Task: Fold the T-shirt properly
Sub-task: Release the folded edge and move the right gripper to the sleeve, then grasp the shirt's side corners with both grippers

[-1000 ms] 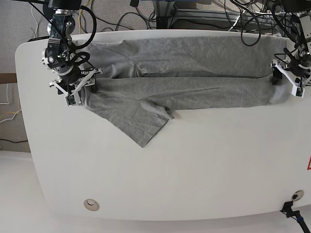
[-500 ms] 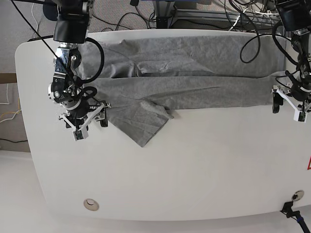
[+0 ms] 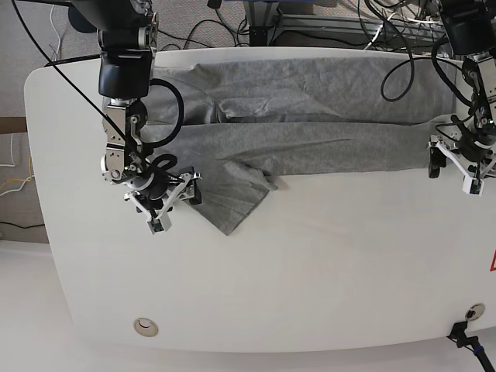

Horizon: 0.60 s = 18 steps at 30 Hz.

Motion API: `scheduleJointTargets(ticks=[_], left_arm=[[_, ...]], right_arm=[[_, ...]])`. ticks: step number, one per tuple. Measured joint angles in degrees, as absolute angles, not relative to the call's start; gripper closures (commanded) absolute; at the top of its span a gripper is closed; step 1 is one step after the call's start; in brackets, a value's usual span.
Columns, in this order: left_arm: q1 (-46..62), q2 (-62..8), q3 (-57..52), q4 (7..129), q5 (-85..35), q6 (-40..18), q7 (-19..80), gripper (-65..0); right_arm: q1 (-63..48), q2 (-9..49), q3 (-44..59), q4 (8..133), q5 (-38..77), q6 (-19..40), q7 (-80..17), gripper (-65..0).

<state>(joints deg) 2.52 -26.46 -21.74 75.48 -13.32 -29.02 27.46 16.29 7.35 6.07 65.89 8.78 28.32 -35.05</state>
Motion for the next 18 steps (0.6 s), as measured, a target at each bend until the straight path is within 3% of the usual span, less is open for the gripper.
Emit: scheduleJointTargets(ticks=[11, 18], left_arm=[[2.44, -26.65, -21.80, 75.05, -13.34, -28.77, 27.42, -52.2], [-0.32, -26.85, -21.91, 63.86, -13.39, -28.45, 26.81, -52.4]], right_arm=[[14.87, 3.95, -0.05, 67.75, 9.17, 28.36, -34.30, -41.7], [14.74, 3.01, -0.05, 67.77, 9.21, 28.51, -34.24, -41.7]])
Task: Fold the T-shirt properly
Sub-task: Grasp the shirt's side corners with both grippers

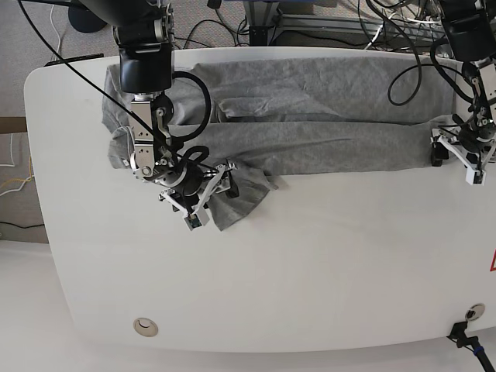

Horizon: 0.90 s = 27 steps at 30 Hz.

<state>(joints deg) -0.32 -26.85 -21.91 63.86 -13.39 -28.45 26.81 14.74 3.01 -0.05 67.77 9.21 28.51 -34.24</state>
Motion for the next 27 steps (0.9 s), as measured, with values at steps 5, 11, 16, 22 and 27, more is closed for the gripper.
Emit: scheduleJointTargets(ticks=[5, 11, 16, 22, 27], left_arm=[[-0.36, -26.98, -19.99, 63.81, -13.58, -28.36, 26.09, -52.2], [-0.80, -26.72, -16.93, 63.86, -14.68, -28.42, 25.23, -47.6], [-0.78, -26.70, -16.91, 63.86, -14.66, -28.62, 25.30, -22.0], [-0.75, -26.70, -16.91, 63.94, -14.59, -28.58, 25.32, -10.3], [-0.30, -26.70, -16.93, 66.11, -13.37, -28.40, 26.89, -10.2]], right_arm=[[14.74, 3.01, -0.05, 67.77, 9.19, 28.51, -34.30, -41.7], [14.72, 3.03, 0.05, 67.77, 9.21, 28.49, -34.30, -41.7], [14.72, 3.03, 0.05, 67.77, 9.21, 28.36, -34.30, -41.7], [14.68, 3.03, 0.12, 67.77, 9.21, 28.34, -34.28, -41.7], [14.70, 3.05, 0.16, 67.77, 9.19, 28.32, -34.35, -21.6]])
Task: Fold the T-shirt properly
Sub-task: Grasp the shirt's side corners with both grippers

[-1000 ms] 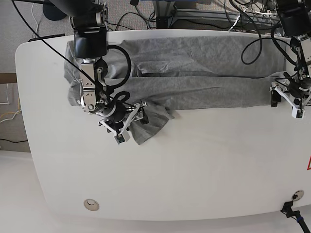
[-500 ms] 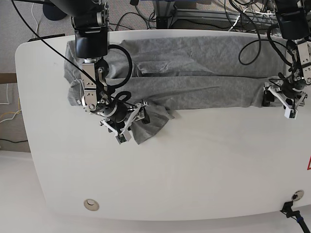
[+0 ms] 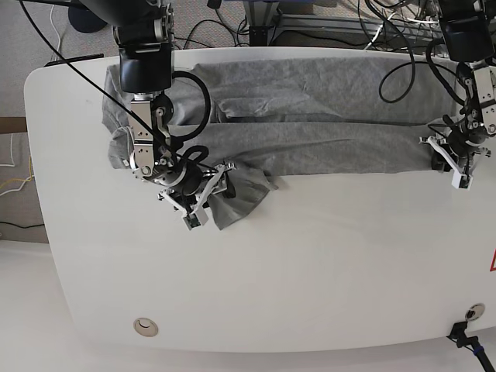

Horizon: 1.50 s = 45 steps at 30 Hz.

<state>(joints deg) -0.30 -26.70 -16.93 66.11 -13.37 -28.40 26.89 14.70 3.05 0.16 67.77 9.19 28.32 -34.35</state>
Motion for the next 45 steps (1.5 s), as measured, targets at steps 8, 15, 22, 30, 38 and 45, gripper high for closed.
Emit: scheduleJointTargets(ticks=[8, 15, 22, 30, 38, 45], left_arm=[[-0.14, -26.55, -20.16, 74.46, -13.30, -28.38, 27.44, -10.2], [0.01, -26.41, -20.25, 80.03, -13.54, -28.58, 27.42, -10.3], [0.21, -26.83, -20.27, 77.97, -13.65, -28.84, 29.52, -10.9], [1.23, -27.55, -20.32, 71.88, -13.32, -28.73, 30.41, -52.6], [2.63, -27.49, -20.36, 71.94, -13.30, -28.73, 30.63, -55.2], [1.56, -27.40, -20.38, 66.15, -14.79, -28.75, 28.88, -55.2]], right_arm=[[16.16, 3.18, 0.16, 67.55, 8.78, 28.12, -35.62, 0.0], [15.14, 2.83, 2.20, 78.54, 8.95, 28.12, -41.39, 0.0], [15.05, 3.36, 3.55, 80.16, 8.58, 28.14, -43.27, 0.0], [14.90, 3.20, 3.57, 78.94, 8.32, 28.14, -43.20, 0.0], [14.70, 3.20, 3.55, 78.89, 8.29, 28.16, -43.20, 0.0], [14.81, 3.18, 3.70, 78.89, 8.32, 28.16, -43.16, 0.0]])
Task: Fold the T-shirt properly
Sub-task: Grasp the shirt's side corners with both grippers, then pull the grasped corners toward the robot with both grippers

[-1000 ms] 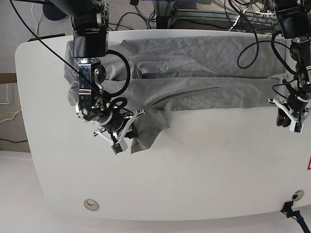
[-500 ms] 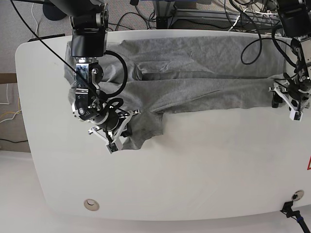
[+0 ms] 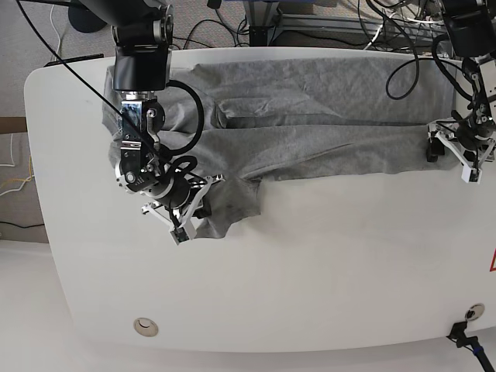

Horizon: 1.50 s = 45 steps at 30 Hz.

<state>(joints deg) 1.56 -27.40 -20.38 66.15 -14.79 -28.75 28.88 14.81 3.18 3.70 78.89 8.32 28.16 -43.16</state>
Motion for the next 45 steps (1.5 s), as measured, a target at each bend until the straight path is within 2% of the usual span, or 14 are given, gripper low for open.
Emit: scheduleJointTargets(ticks=[3, 4, 5, 9, 10, 15, 32, 45], left_arm=[[0.47, -27.35, -20.34, 65.10, -14.46, -28.77, 29.04, -53.8], [0.49, -27.38, -20.34, 65.17, -14.61, -28.77, 29.08, -49.5], [0.51, -27.35, -20.32, 65.28, -14.59, -28.75, 29.08, -43.5], [0.67, -27.16, -20.23, 65.30, -14.85, -29.23, 29.10, -12.0], [0.62, -27.11, -20.21, 65.30, -14.79, -29.21, 29.10, -7.9], [0.75, -27.05, -20.21, 66.06, -14.41, -28.95, 29.74, -7.1], [1.08, -25.78, -22.15, 81.73, -13.65, -29.19, 30.70, -7.2], [-6.70, -26.35, -23.88, 81.91, -13.21, -28.99, 31.24, -7.2]], right_arm=[[14.74, 3.18, 3.68, 78.89, 8.29, 28.16, -43.16, 0.0], [14.74, 3.20, 3.70, 78.89, 8.14, 28.16, -43.18, 0.0], [14.76, 3.18, 3.70, 78.89, 8.12, 28.16, -43.16, 0.0], [14.72, 3.18, 3.70, 78.89, 8.32, 28.18, -43.16, 0.0], [14.70, 3.18, 3.70, 78.89, 8.32, 28.18, -43.20, 0.0], [14.35, 3.18, 3.70, 78.89, 8.32, 28.18, -43.13, 0.0], [14.90, 3.75, 4.99, 83.00, 8.78, 28.49, -43.72, 0.0], [22.85, 5.04, 7.66, 80.88, 8.32, 28.56, -43.75, 0.0]])
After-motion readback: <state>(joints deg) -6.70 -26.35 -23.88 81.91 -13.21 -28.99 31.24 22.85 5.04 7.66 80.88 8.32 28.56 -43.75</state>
